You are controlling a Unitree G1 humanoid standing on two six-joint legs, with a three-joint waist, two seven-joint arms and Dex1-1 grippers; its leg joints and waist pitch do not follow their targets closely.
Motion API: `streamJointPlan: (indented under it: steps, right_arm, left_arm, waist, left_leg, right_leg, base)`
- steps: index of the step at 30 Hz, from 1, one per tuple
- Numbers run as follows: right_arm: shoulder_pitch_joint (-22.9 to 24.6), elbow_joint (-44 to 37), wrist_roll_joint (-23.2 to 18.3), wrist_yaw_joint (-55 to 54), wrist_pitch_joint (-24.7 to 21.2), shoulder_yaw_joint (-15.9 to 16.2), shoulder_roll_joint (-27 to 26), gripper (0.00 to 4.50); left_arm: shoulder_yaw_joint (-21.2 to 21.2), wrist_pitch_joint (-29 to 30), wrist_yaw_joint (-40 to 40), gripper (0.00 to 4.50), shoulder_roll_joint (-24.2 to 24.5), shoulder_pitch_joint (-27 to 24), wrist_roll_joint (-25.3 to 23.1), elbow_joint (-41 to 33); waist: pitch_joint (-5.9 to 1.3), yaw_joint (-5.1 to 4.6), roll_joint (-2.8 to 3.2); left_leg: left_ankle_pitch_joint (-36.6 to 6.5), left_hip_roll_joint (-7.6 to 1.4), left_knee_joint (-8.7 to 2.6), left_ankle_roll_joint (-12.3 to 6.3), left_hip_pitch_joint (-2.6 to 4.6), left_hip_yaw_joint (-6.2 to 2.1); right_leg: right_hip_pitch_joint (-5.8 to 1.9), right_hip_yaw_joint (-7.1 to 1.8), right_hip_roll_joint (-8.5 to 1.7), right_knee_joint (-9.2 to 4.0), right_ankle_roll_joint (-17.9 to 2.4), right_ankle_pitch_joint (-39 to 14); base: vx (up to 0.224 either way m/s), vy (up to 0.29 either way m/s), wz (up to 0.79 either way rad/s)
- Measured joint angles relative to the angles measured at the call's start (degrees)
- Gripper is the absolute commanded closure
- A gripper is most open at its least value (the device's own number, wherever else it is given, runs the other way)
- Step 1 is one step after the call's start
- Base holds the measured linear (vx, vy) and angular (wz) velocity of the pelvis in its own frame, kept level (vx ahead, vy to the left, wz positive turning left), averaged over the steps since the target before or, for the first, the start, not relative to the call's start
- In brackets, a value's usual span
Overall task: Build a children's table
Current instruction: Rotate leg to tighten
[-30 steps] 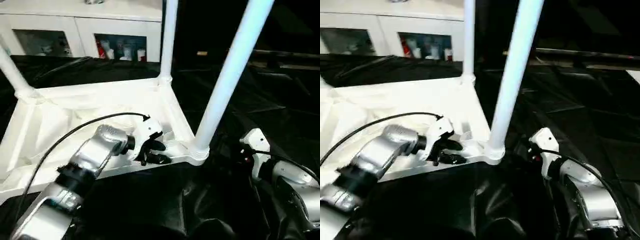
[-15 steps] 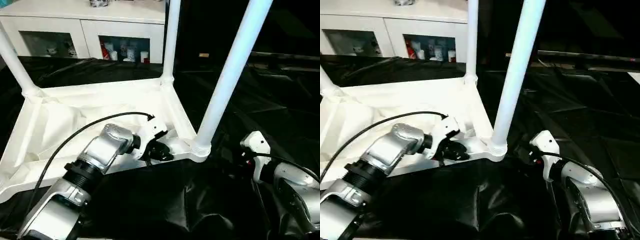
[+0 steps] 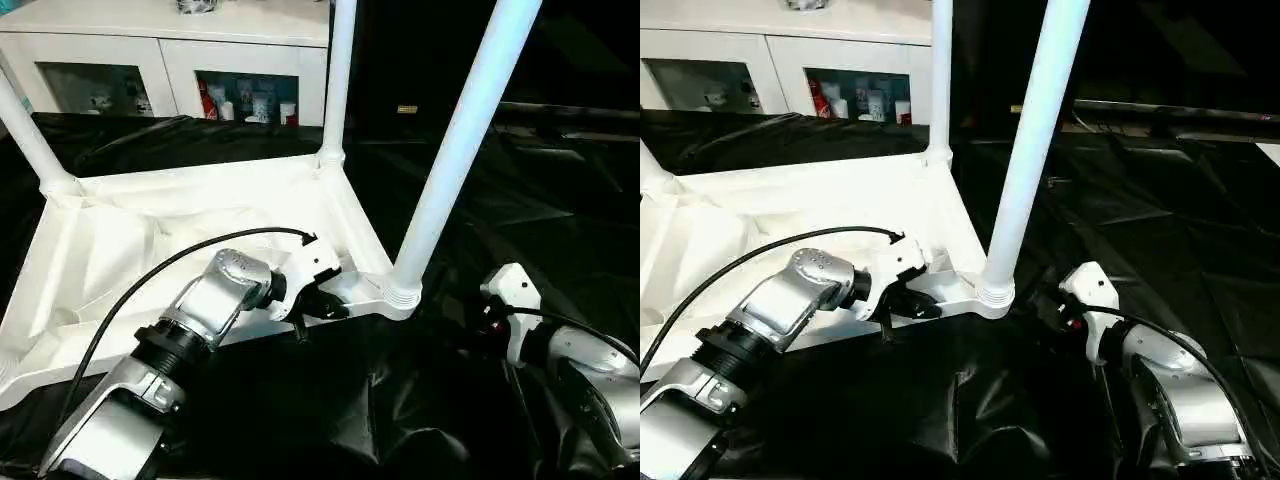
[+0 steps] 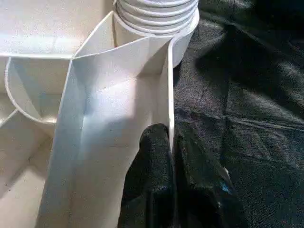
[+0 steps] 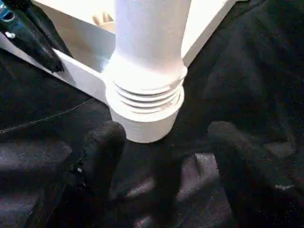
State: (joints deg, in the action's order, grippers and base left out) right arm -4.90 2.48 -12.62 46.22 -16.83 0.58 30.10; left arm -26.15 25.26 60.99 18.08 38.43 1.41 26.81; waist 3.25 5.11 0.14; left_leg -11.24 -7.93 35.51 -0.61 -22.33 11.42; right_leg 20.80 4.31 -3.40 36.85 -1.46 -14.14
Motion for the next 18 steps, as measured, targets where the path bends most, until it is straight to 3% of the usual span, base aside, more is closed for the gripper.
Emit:
streamJointPlan:
  steps: [8,9,14,18]
  right_arm:
    - [0.0,0.6,-0.5,0.1,1.9,-0.2,-1.2,1.27]
    - [-0.2,1.1,-0.8,0.1,2.2,-0.2,-1.8,1.00]
    - [-3.1,3.9,-2.0,1.5,5.1,0.2,-4.5,0.59]
    - [-5.1,4.8,-1.1,3.8,6.5,2.6,-4.5,0.40]
  left_arm:
    - [3.9,-7.0,4.0,4.47,2.3,-1.9,2.5,2.5]
    - [4.0,-7.6,4.9,4.50,2.9,-2.1,2.8,2.8]
    - [4.5,-10.3,8.2,4.50,5.1,-3.5,3.3,2.7]
    - [5.0,-10.9,8.7,4.50,5.3,-4.4,3.3,2.0]
  waist:
    - [0.20,-0.19,0.35]
    - [0.21,-0.15,0.36]
    - [0.14,-0.21,0.48]
    - [0.16,-0.31,0.39]
  left_leg:
    - [0.0,-0.02,-0.08,0.01,0.00,0.00]
    - [0.0,-0.02,-0.11,0.01,-0.02,0.00]
    - [0.0,-0.02,-0.17,0.00,-0.03,0.10]
    - [0.0,-0.02,-0.20,-0.01,0.03,0.20]
  right_leg:
    - [0.11,0.00,0.01,0.02,0.0,0.0]
    - [0.15,0.00,0.01,0.00,0.0,0.0]
    - [0.17,-0.08,0.01,-0.15,0.0,0.0]
    - [0.16,-0.17,0.01,-0.18,0.0,0.0]
  base:
    - [0.000,0.000,0.00]
    - [0.000,0.000,0.00]
    - [0.000,0.000,0.00]
    - [0.000,0.000,0.00]
